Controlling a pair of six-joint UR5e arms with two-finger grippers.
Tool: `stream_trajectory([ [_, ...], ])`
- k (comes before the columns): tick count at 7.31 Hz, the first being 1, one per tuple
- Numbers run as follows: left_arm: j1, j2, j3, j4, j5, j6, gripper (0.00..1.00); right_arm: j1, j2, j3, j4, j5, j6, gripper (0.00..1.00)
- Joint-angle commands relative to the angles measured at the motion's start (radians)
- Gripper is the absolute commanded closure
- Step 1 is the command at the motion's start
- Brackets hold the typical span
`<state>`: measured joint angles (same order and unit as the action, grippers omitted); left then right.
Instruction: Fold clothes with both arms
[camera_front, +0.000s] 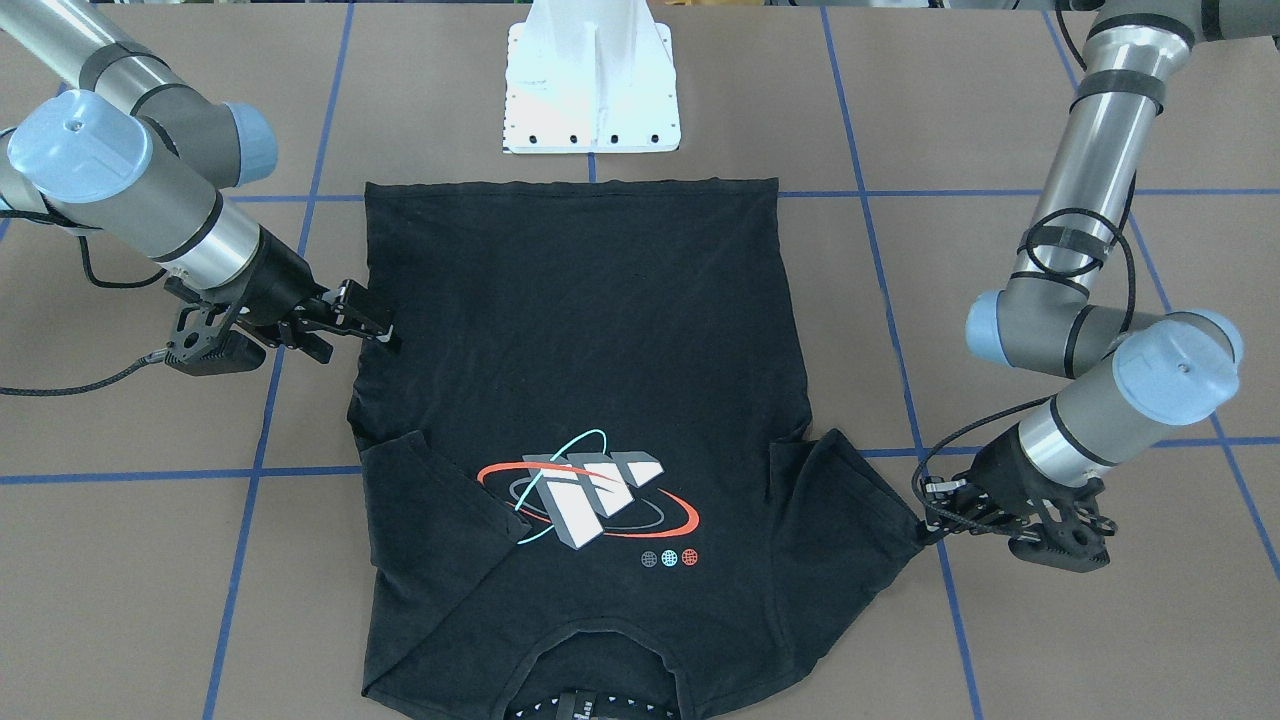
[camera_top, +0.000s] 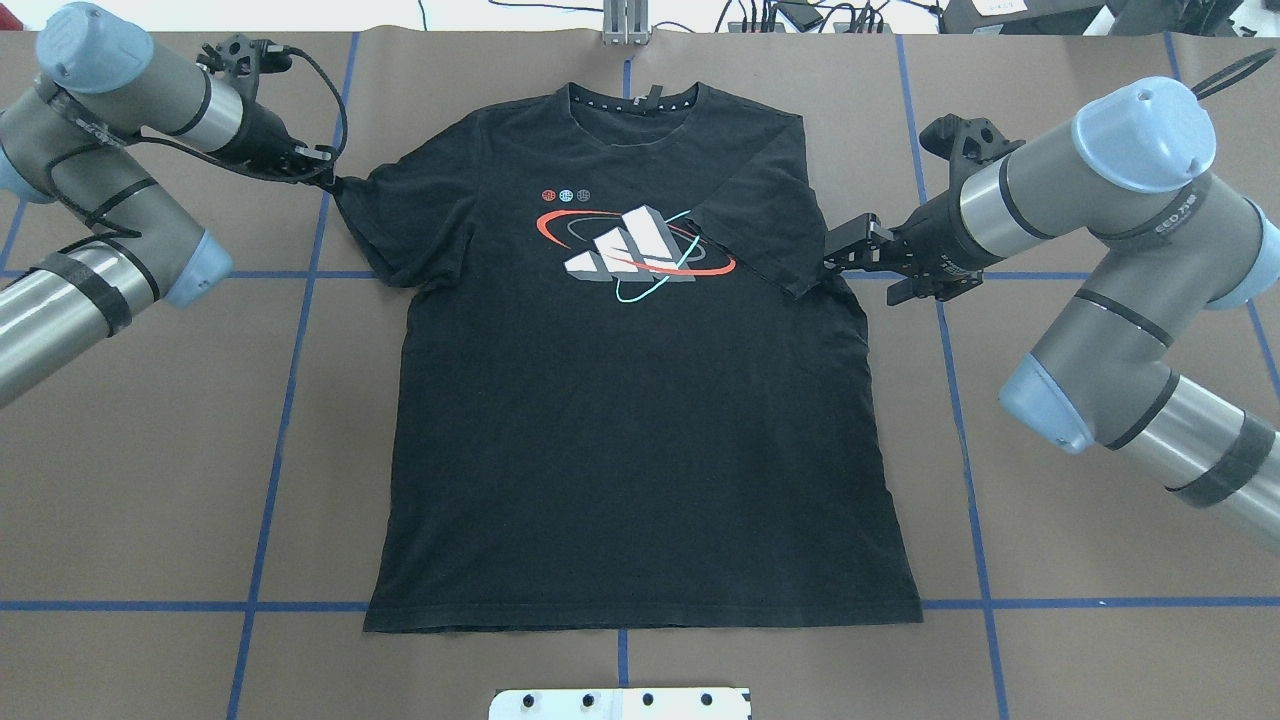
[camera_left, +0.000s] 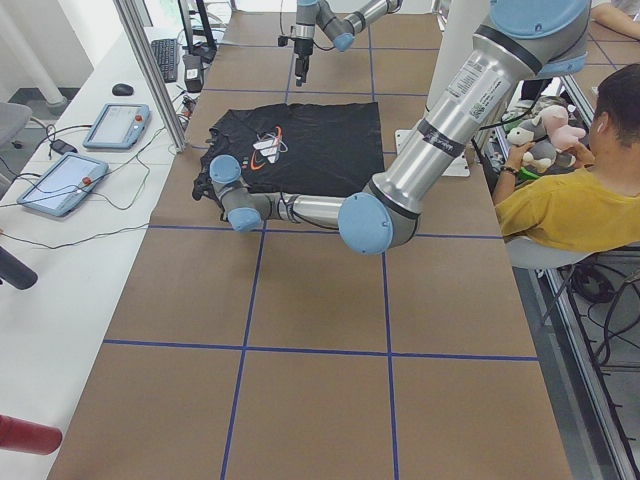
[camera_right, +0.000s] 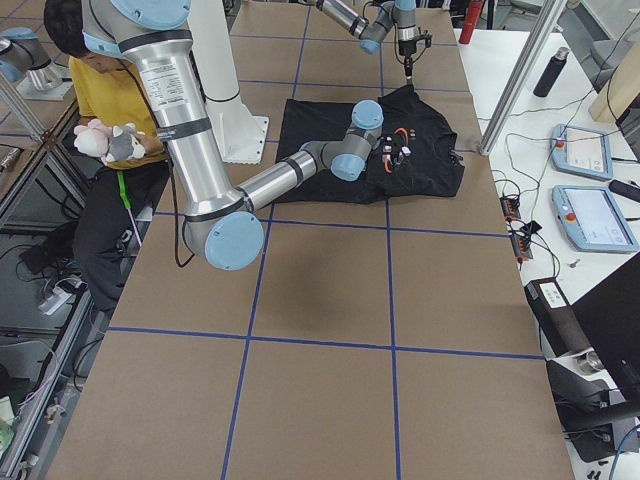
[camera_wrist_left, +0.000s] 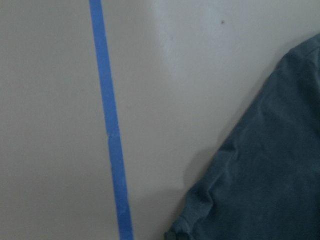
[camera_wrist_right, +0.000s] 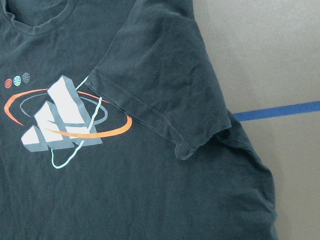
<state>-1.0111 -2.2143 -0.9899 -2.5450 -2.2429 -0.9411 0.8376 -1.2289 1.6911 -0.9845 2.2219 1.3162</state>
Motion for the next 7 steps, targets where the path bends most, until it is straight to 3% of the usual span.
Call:
stream_trajectory([
  [1, 0.006, -0.065, -0.062, 0.005, 0.000, -0.146, 1.00, -0.002, -0.003, -0.004, 0.001, 0.008, -0.002, 0.00],
  [3, 0.081, -0.174, -0.035, 0.008, 0.049, -0.272, 1.00, -0.008, -0.007, -0.014, 0.003, -0.001, -0.005, 0.00],
  [6, 0.147, -0.219, 0.033, -0.001, 0.202, -0.272, 1.00, -0.020, 0.005, -0.054, 0.007, -0.002, -0.011, 0.00],
  [7, 0.167, -0.219, 0.033, -0.003, 0.236, -0.272, 0.56, -0.020, 0.005, -0.057, 0.007, -0.002, -0.012, 0.00],
])
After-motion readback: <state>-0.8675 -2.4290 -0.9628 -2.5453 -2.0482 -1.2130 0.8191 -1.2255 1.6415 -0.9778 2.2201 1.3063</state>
